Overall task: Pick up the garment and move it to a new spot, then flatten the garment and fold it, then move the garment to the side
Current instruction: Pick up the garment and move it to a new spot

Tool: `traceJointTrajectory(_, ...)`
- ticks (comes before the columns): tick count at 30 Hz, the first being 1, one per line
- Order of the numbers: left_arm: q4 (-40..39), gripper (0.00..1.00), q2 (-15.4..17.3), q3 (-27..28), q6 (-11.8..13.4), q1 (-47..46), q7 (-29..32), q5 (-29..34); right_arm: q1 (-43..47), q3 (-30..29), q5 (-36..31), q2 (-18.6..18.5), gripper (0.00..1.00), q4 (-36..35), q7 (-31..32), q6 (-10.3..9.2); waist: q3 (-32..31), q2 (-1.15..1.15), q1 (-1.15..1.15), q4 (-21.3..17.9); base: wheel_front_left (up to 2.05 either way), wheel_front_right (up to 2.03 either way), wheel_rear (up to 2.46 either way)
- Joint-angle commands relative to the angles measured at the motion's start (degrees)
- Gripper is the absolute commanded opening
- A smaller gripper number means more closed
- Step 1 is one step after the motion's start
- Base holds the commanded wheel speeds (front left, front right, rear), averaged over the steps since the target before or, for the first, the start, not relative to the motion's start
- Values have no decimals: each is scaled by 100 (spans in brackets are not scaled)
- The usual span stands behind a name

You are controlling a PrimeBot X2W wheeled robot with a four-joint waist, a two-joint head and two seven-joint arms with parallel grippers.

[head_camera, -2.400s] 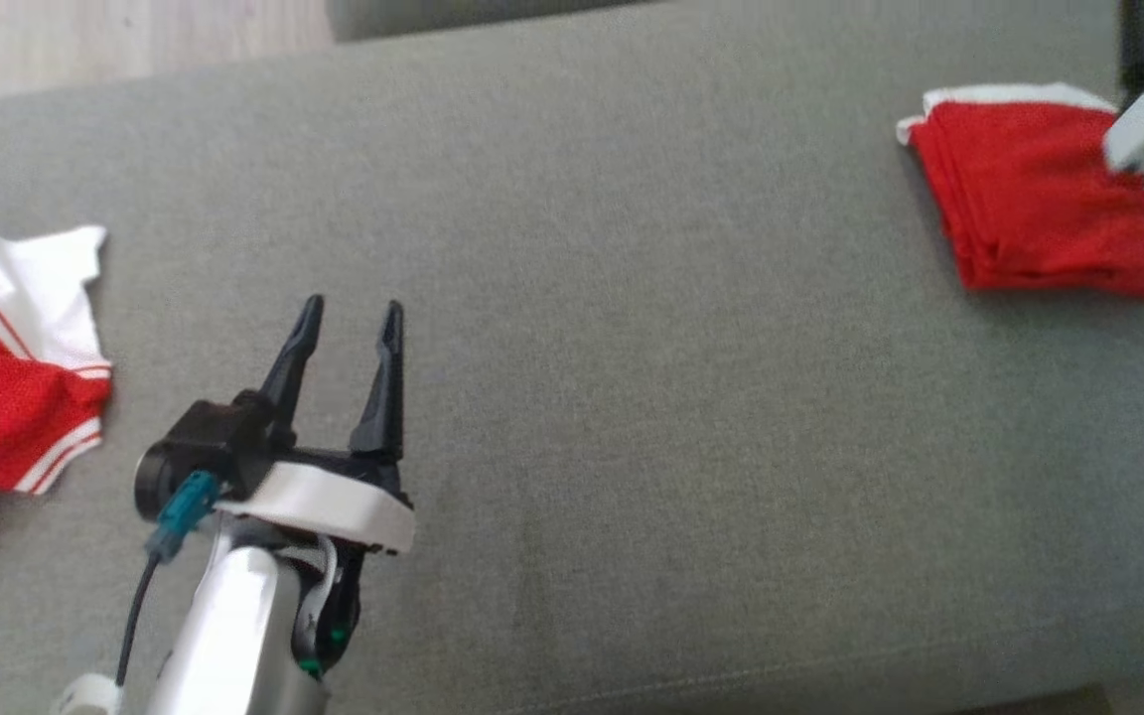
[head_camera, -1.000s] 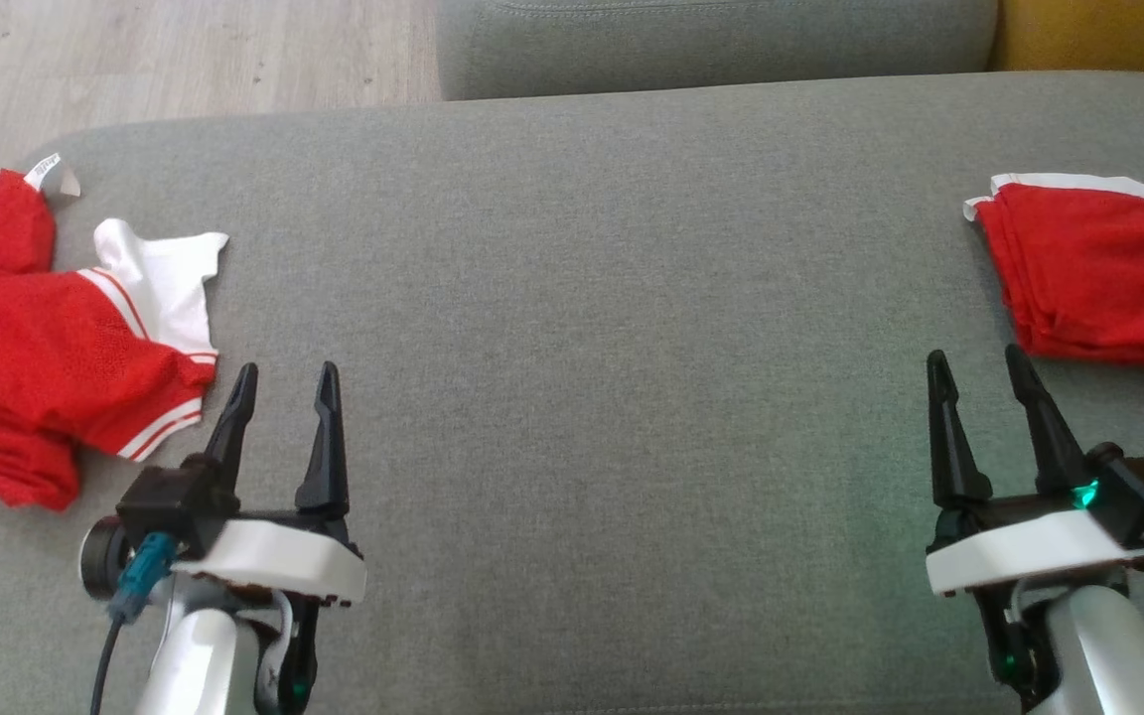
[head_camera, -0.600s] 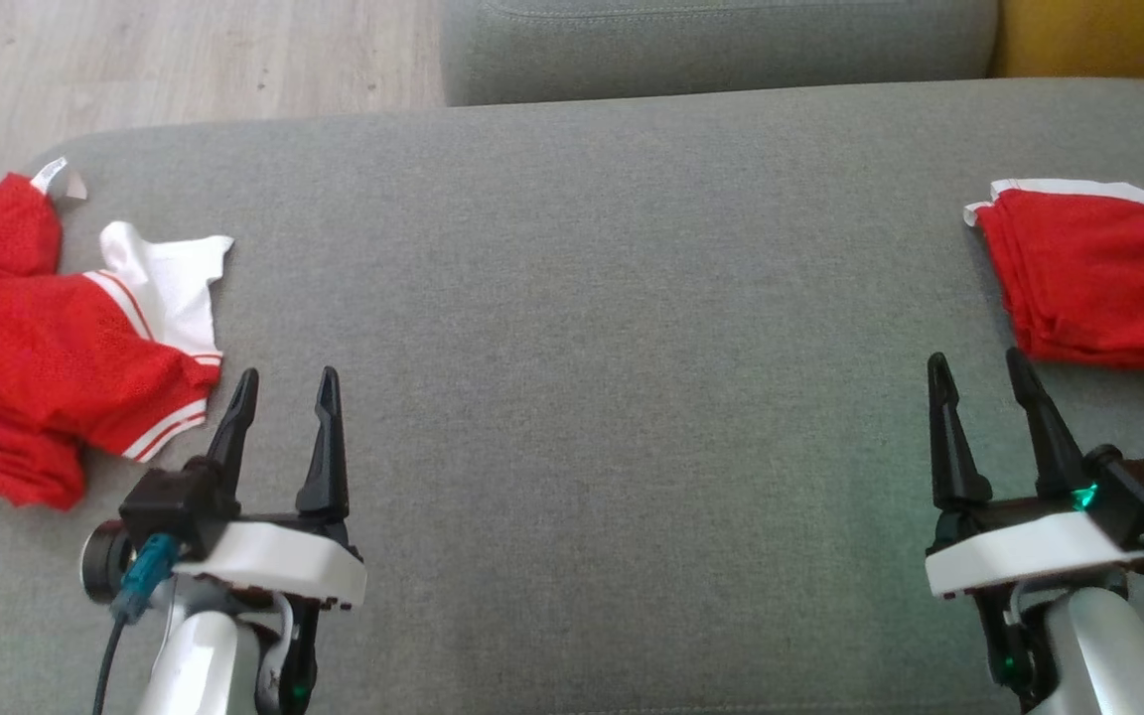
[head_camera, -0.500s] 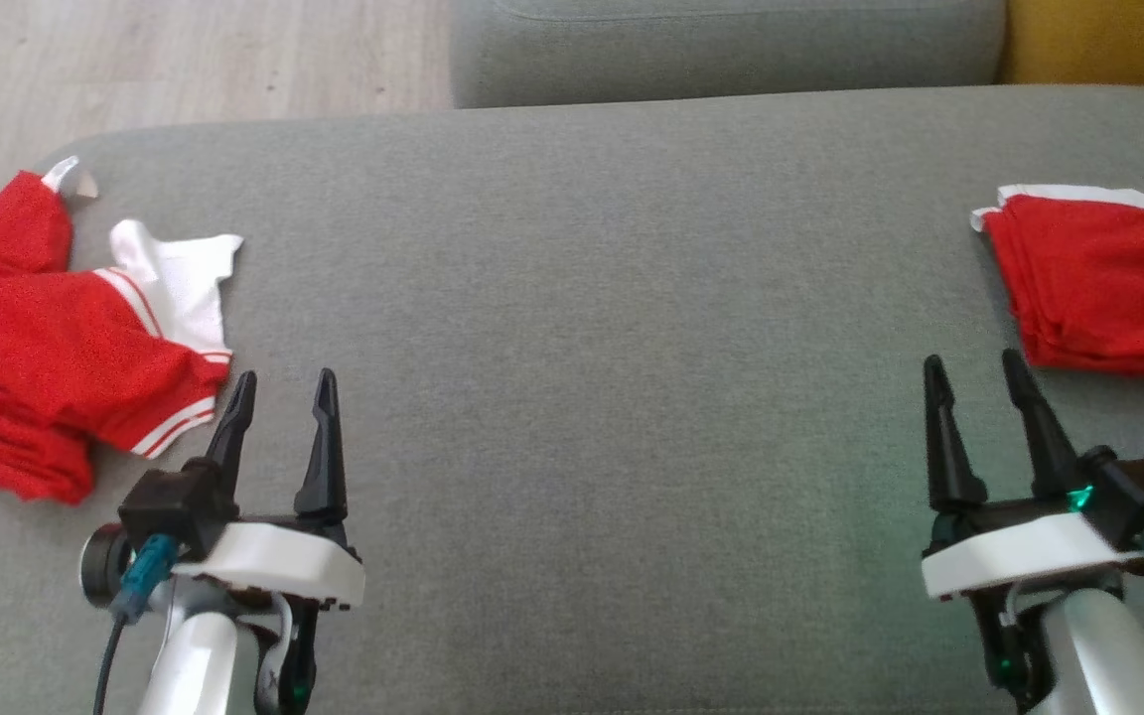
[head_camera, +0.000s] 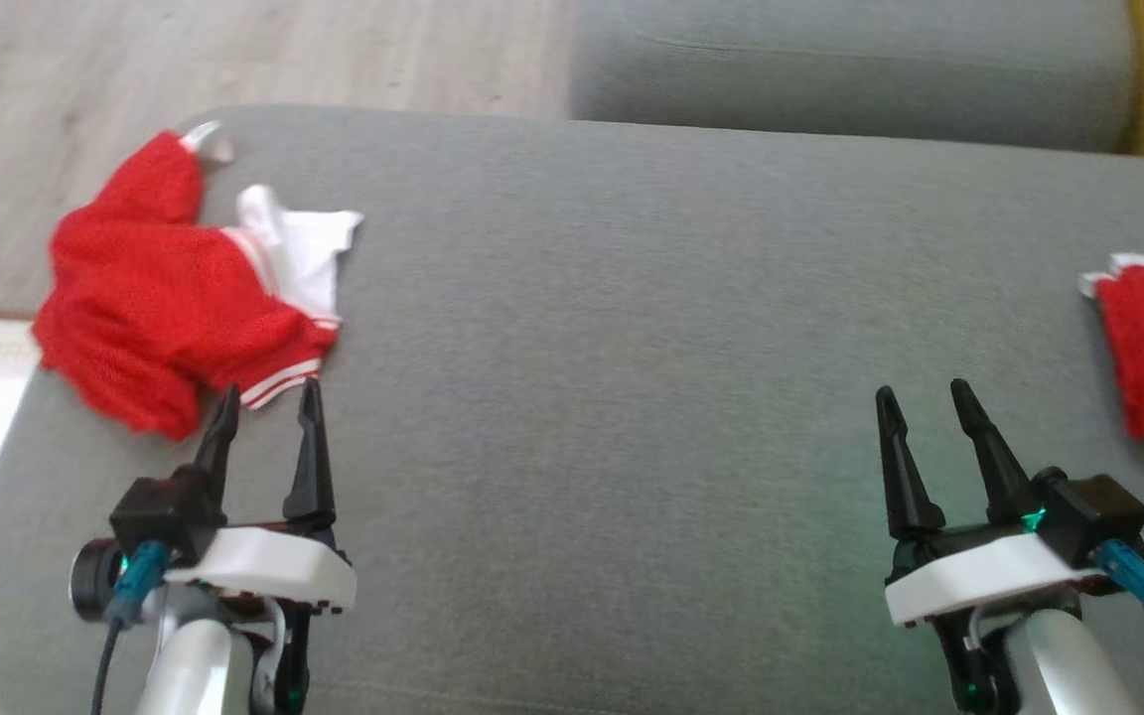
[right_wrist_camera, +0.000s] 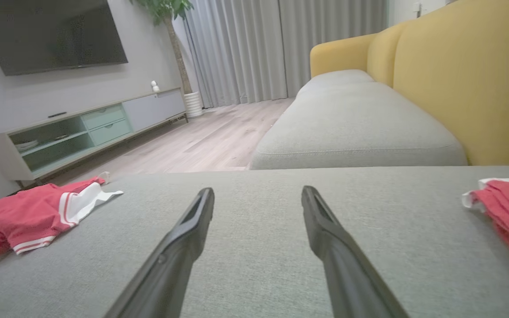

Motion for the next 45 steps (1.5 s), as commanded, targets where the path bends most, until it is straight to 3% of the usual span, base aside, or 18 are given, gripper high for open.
traceJointTrajectory(1,-149,100,27,235,18,-125,-32,11,-143,141,29,8,100,-157,11,43,-6,0,0,207,0,0,0)
traceJointTrajectory(13,-172,100,27,379,32,-69,-32,13,-201,234,56,13,100,-129,8,43,71,0,0,900,0,0,0)
traceJointTrajectory(26,-189,100,107,472,-8,-343,34,-47,-330,319,79,-49,100,-145,23,43,242,0,0,870,0,0,0)
traceJointTrajectory(30,-281,100,327,558,-144,-959,576,-209,-439,312,89,-78,100,-199,26,43,429,0,0,728,0,0,0)
traceJointTrajectory(31,-296,100,482,625,-210,-1362,985,-310,-504,332,98,-88,100,-220,24,43,551,0,0,642,0,0,0)
traceJointTrajectory(36,234,100,855,915,-307,-2401,2139,-746,-705,384,112,-130,100,-288,26,43,915,0,0,330,0,0,0)
traceJointTrajectory(37,234,100,855,915,-307,-2401,2139,-746,-705,384,112,-130,100,-288,26,43,915,0,0,330,0,0,0)
traceJointTrajectory(45,2052,100,1316,1137,-375,-3455,3012,-1076,-1086,522,225,-155,100,-292,-15,43,1423,0,0,-330,0,0,0)
